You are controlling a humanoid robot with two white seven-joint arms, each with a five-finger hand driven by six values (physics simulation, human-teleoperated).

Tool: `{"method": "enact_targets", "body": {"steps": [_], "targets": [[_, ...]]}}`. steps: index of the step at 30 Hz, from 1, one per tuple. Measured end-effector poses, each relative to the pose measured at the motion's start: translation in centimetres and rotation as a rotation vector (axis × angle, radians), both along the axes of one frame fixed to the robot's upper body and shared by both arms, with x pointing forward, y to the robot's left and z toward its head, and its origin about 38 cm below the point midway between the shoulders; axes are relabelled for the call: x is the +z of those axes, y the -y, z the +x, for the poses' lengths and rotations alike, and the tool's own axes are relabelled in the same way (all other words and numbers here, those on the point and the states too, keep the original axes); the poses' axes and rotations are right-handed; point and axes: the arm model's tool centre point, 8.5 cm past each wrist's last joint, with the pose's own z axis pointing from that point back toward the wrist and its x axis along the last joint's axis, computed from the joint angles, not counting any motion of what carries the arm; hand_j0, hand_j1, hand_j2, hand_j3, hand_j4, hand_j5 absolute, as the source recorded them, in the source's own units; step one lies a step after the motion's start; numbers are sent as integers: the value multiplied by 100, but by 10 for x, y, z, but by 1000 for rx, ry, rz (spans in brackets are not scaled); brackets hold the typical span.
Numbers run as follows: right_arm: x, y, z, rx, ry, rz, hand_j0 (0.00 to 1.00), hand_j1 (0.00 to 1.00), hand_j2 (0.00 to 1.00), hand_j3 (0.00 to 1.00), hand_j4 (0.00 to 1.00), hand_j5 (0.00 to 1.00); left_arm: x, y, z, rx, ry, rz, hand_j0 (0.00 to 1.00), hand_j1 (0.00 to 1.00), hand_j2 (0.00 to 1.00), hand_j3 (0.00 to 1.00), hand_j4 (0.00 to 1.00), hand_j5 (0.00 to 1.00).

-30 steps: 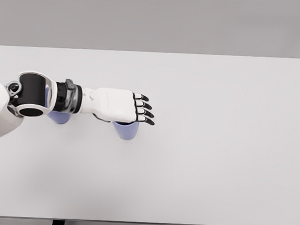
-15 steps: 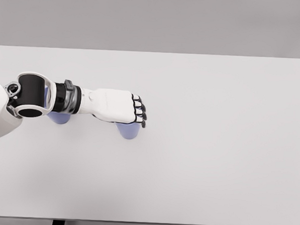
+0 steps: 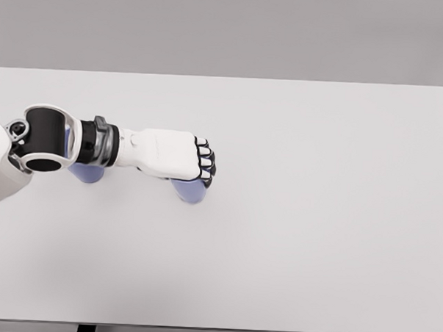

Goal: Place the right cup on the left cup with left arm

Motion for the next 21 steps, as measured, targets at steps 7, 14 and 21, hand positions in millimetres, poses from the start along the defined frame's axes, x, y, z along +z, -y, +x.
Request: {"method": "enact_targets", "body": {"steps": [7,14,21], "targets": [[0,0,0,0,0,0,100,100,100,100,100,100,31,-21,11,55,39,-54,58,58,58,58,58,58],[0,0,0,0,0,0,100,100,100,100,100,100,83,-83,14,169,56,-137,59,59,59,59,59,59],[0,0,0,0,0,0,100,100,100,100,100,100,123,-142,6,282,93,-151,59,59,59,59,59,59]]}}
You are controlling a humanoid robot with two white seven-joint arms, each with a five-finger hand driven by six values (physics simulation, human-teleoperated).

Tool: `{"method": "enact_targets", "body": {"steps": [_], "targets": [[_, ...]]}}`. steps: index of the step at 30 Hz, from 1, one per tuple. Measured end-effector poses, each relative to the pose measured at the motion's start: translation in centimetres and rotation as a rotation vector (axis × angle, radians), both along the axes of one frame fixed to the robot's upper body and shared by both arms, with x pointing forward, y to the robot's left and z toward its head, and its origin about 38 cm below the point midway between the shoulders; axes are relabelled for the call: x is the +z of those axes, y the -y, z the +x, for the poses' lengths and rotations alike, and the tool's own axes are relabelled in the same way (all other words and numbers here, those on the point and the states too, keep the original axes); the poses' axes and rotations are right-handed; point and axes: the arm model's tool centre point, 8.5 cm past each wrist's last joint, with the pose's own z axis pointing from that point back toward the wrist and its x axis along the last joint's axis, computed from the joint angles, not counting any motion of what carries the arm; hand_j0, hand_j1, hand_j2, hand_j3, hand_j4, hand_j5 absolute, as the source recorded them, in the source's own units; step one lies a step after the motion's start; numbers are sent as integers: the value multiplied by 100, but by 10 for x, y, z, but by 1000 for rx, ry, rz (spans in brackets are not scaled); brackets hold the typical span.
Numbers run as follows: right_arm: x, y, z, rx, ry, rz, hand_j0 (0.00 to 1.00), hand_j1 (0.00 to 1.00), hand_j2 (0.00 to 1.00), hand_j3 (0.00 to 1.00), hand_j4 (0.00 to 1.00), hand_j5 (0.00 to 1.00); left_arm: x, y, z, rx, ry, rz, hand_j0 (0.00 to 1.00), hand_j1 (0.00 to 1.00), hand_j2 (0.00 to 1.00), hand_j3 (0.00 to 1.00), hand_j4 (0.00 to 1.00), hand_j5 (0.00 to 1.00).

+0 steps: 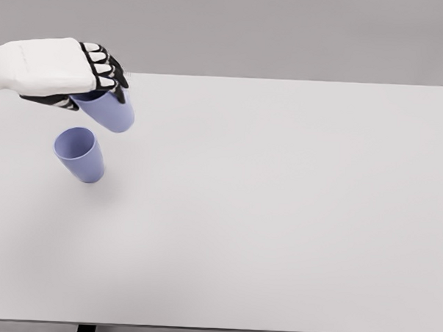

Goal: Place the right cup on the left cup with left arm

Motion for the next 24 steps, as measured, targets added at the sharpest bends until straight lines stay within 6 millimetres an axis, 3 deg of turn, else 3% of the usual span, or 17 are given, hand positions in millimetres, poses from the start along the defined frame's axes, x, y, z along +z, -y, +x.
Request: {"method": "enact_targets", "body": {"steps": [8,15,24], "targets": [[0,0,0,0,0,0,100,100,100,100,100,100,9,-36,-8,83,1,52,60,60,60,60,60,60],[0,0,0,0,0,0,100,100,100,100,100,100,-11,-44,-11,108,-41,90,60,60,60,60,60,60],[0,0,0,0,0,0,100,100,100,100,100,100,-20,-47,-11,115,-56,104,60,60,60,60,60,60]]}}
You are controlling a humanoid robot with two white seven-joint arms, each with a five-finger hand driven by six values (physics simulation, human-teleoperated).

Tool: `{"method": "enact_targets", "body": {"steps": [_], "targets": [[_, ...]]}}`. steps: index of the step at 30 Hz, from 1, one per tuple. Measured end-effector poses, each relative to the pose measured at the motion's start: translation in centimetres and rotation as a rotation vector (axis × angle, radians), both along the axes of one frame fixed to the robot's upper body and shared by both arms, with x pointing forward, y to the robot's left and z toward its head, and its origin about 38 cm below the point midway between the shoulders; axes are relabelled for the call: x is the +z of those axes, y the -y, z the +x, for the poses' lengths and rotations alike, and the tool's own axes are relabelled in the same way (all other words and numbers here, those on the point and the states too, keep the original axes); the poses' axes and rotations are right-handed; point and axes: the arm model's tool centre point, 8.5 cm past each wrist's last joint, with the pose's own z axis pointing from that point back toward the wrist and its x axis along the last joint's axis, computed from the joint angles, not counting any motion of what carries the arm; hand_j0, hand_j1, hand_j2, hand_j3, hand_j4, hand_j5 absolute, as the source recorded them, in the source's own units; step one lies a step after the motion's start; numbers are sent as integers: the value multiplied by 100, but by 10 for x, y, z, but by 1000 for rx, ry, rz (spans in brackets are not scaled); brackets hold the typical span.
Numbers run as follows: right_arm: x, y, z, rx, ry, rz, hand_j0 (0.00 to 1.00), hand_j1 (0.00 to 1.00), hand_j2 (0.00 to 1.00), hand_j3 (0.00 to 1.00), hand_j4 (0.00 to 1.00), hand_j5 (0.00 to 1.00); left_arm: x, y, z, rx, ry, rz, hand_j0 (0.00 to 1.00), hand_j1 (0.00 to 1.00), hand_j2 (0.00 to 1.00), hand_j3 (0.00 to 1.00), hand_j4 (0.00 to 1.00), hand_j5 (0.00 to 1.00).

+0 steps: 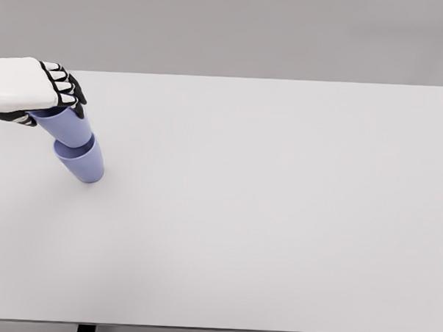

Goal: Place the right cup on the left cup with left arm

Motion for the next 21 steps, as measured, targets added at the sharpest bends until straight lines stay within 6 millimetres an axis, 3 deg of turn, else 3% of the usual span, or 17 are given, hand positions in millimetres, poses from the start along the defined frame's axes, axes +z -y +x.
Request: {"method": "enact_targets", "body": {"steps": [5,21], "targets": [[0,0,0,0,0,0,100,100,100,100,100,100,-11,-2,-1,8,-20,20,60,60,60,60,60,60],[0,0,0,0,0,0,100,100,100,100,100,100,-9,-5,-4,11,-17,35,61,61,61,61,61,61]]}}
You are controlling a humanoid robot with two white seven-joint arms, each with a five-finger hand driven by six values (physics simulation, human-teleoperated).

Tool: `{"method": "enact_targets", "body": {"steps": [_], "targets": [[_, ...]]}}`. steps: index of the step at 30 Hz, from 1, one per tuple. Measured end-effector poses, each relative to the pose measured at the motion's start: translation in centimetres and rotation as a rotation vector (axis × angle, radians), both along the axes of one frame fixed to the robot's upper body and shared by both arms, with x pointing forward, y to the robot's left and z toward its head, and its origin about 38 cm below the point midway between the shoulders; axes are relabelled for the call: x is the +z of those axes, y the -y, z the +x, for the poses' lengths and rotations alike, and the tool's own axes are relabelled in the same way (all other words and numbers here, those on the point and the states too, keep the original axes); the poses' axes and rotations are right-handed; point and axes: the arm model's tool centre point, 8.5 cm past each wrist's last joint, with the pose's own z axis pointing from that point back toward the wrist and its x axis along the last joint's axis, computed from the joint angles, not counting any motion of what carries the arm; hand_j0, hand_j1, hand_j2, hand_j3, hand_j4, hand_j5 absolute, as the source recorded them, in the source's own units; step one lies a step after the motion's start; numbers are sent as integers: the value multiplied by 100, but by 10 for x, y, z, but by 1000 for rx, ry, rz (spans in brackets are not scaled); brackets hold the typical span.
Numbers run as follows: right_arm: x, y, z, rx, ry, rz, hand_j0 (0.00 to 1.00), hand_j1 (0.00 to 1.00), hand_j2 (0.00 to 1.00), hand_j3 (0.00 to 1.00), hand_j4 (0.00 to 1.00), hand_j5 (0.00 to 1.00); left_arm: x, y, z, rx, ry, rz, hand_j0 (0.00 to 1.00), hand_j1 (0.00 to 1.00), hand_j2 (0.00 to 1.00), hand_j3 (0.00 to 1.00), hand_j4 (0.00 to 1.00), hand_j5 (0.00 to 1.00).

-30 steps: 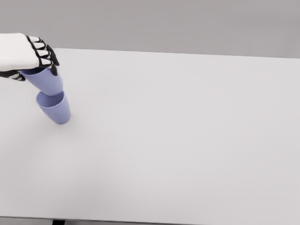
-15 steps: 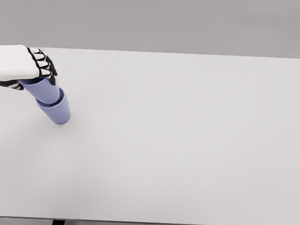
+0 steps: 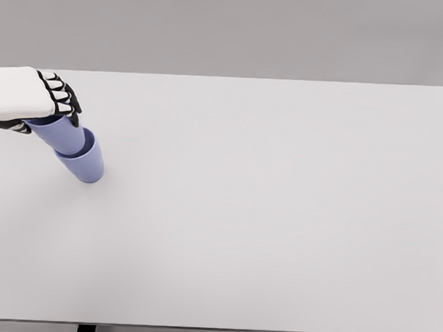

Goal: Place the right cup on the left cup with left arm

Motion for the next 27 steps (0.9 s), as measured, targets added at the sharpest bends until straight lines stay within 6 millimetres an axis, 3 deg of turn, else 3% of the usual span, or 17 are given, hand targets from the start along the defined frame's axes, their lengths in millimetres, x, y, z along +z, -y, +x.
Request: {"method": "enact_targets", "body": {"steps": [5,6,7,8,16,22,27], "targets": [[0,0,0,0,0,0,100,100,100,100,100,100,0,0,0,1,1,1,67,67,67,67,67,67],[0,0,0,0,0,0,100,100,100,100,100,100,1,0,0,1,3,1,73,73,73,73,73,73],[0,0,0,0,0,0,100,100,100,100,100,100,2,0,0,1,6,0,91,91,91,91,91,91],[0,0,0,0,0,0,100,100,100,100,100,100,3,0,1,0,10,-2,100,100,100,100,100,100],[0,0,0,0,0,0,100,100,100,100,100,100,-1,1,-1,-2,-10,-16,100,100,100,100,100,100],[0,0,0,0,0,0,100,100,100,100,100,100,15,-16,-6,34,12,6,100,100,100,100,100,100],[0,0,0,0,0,0,100,100,100,100,100,100,25,-15,-5,32,37,-19,100,100,100,100,100,100]]}}
